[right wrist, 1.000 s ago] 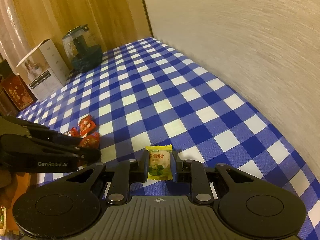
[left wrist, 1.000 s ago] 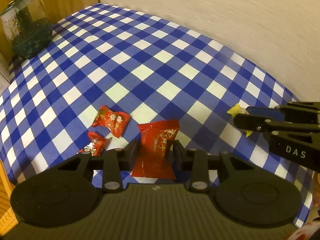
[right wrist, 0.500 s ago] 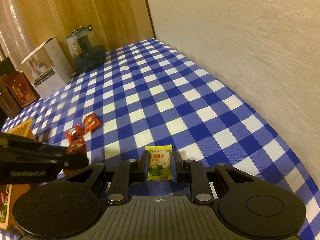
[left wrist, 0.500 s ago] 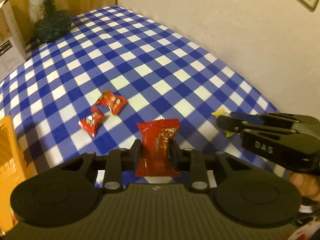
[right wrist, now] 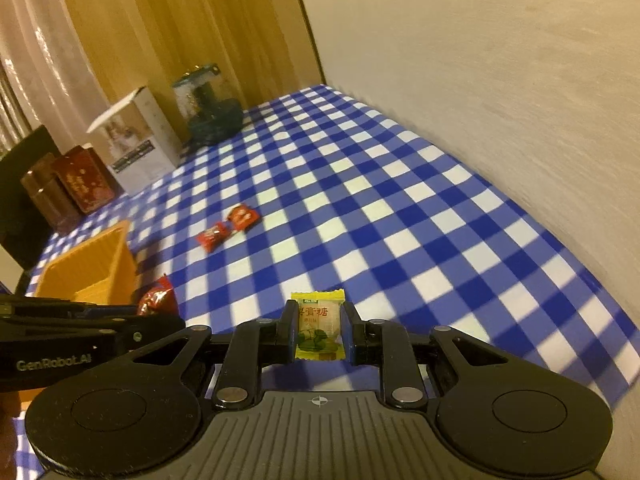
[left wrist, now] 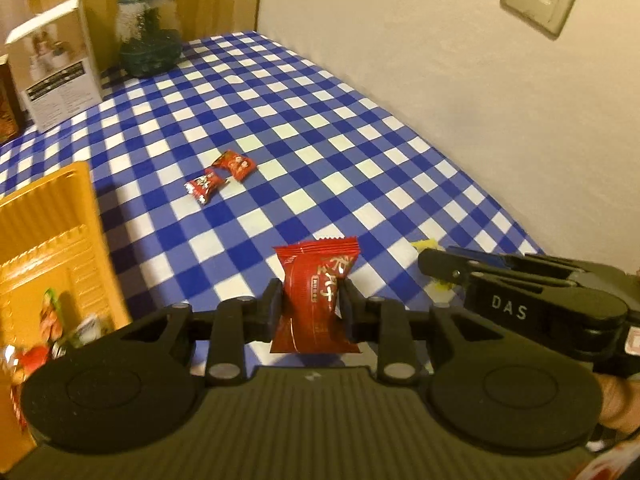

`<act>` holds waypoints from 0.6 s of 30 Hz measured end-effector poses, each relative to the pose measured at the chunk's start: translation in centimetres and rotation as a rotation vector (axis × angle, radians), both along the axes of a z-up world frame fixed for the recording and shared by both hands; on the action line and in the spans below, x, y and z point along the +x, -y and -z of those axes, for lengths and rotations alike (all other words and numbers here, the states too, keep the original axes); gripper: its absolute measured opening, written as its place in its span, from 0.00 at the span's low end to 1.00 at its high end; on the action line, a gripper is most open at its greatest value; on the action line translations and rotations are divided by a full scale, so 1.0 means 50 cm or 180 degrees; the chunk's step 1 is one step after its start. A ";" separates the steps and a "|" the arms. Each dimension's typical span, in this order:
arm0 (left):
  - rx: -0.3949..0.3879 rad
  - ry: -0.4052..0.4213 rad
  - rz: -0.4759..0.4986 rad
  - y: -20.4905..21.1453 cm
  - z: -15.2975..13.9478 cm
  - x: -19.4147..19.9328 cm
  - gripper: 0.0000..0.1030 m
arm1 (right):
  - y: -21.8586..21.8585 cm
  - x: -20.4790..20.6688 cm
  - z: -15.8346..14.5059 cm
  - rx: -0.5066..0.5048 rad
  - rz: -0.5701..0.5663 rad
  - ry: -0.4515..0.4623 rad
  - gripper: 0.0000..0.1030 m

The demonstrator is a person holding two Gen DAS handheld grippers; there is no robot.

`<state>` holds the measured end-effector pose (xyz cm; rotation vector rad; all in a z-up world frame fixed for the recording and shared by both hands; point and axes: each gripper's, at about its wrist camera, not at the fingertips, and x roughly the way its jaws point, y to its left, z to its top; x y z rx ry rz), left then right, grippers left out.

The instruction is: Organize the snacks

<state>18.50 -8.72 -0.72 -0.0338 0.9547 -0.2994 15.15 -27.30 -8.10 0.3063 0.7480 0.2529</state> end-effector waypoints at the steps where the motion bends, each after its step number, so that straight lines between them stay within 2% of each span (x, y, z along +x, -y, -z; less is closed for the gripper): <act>1: -0.0024 0.0008 -0.0022 -0.005 -0.006 -0.011 0.26 | -0.001 -0.013 -0.006 0.0010 -0.0004 0.0009 0.22; 9: -0.0096 0.0071 -0.0193 -0.039 -0.042 -0.090 0.26 | -0.030 -0.097 -0.048 -0.0019 -0.0135 0.0079 0.22; 18: -0.0093 0.0111 -0.0329 -0.076 -0.063 -0.151 0.26 | -0.051 -0.152 -0.082 -0.0123 -0.0243 0.0175 0.22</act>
